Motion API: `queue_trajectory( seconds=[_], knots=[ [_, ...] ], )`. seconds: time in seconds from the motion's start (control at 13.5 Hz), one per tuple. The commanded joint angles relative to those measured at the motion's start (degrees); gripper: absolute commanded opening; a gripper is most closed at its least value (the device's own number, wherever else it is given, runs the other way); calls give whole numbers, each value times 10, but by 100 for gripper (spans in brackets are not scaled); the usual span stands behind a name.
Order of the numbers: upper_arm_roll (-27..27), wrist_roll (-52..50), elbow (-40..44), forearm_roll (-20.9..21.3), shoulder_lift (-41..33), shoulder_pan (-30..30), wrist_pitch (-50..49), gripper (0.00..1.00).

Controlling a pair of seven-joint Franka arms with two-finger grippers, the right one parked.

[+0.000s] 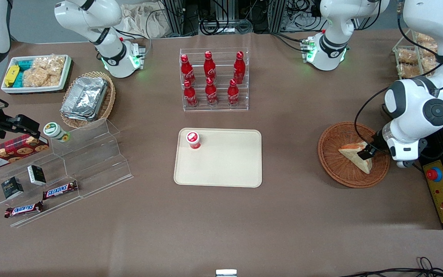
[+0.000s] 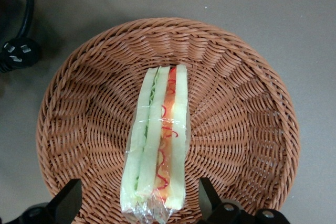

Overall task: Place sandwich from basket to tray
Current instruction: 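Lower the left gripper and close it on the wrapped sandwich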

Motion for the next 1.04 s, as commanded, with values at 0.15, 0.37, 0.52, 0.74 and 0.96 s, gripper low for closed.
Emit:
queue_trajectory(
  seconds=[0.15, 0.37, 0.52, 0.74, 0.96],
  knots=[
    [-2, -12, -1, 2, 19, -2, 11, 100],
    [-3, -14, 5, 0, 39, 0, 13, 100],
    [-4, -31, 11, -3, 62, -3, 40, 94],
    [-14, -55, 12, -3, 75, -7, 56, 23],
    [-14, -55, 15, -2, 62, -5, 48, 0]
  ],
)
